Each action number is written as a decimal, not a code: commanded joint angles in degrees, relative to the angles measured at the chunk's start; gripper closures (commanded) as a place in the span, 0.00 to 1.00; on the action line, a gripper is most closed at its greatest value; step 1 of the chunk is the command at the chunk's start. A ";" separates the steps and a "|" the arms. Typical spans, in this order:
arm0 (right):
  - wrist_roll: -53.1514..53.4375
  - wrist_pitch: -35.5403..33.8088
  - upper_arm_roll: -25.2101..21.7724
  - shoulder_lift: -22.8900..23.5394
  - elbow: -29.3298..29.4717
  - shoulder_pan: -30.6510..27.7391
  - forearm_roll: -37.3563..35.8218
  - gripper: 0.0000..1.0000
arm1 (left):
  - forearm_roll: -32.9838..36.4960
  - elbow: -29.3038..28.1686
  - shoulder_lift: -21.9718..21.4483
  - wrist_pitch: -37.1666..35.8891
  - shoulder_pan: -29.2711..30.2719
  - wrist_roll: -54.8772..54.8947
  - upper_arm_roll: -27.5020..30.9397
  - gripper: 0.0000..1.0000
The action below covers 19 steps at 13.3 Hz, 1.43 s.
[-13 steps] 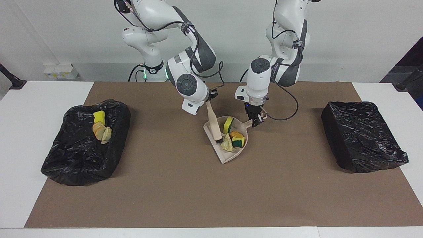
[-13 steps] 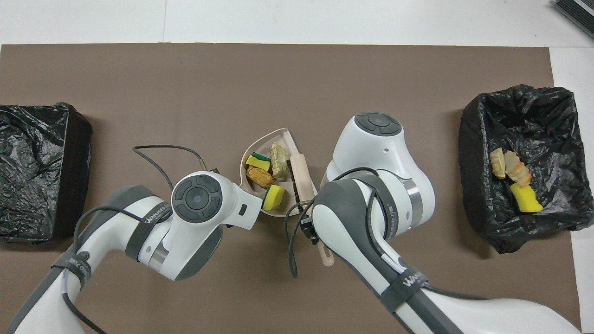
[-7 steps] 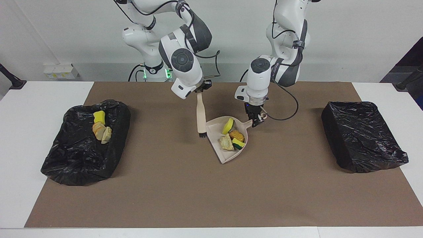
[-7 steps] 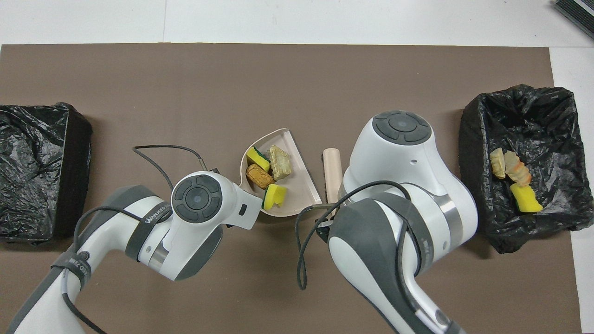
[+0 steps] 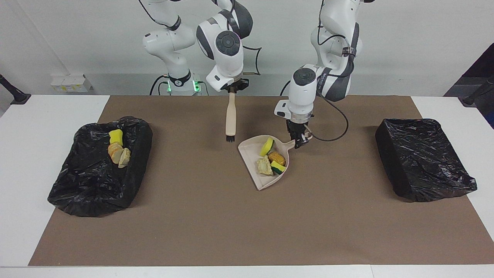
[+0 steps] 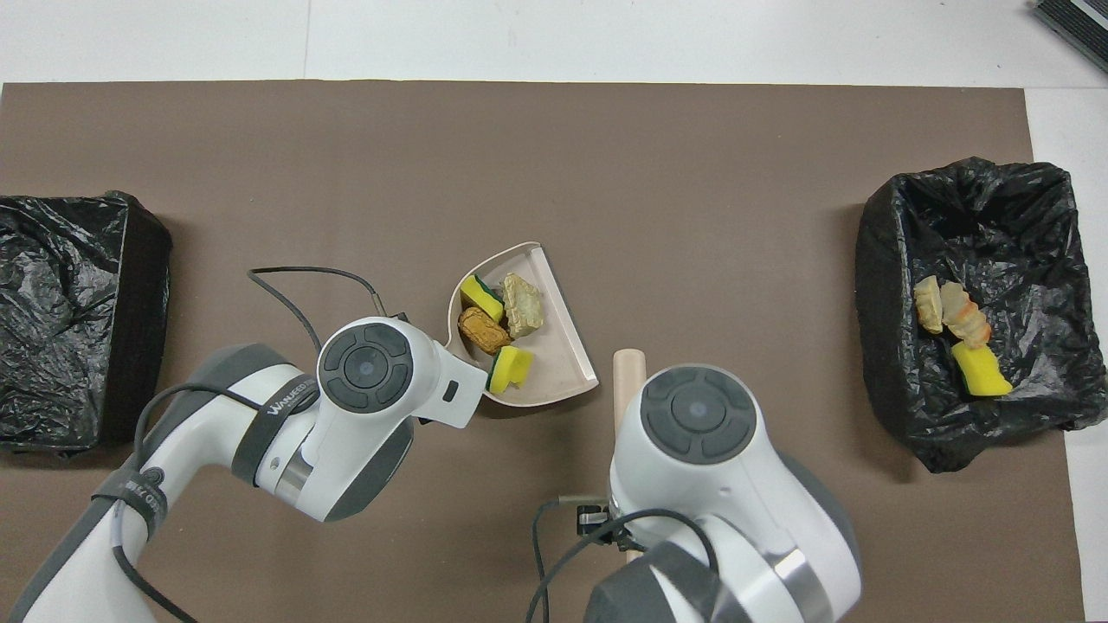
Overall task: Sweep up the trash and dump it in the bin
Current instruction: 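Carry the dustpan to the bin while the right gripper lowers the brush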
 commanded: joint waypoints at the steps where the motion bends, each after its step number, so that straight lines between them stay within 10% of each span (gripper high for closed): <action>1: 2.00 4.36 0.05 -7.67 -8.97 1.41 3.89 1.00 | 0.97 1.96 -1.32 -1.65 3.20 2.98 0.04 1.00; 9: 11.05 22.46 0.14 1.18 -13.12 13.01 4.17 1.00 | 0.97 6.63 -3.77 -1.74 18.30 19.77 0.12 1.00; 16: 8.52 23.53 0.14 3.39 -13.21 16.09 4.17 1.00 | 0.88 7.51 -7.82 -4.19 35.80 32.68 0.30 1.00; 19: 7.81 24.14 0.14 3.66 -13.29 16.18 4.08 0.83 | 0.53 9.88 -7.91 -4.64 44.94 34.90 0.39 1.00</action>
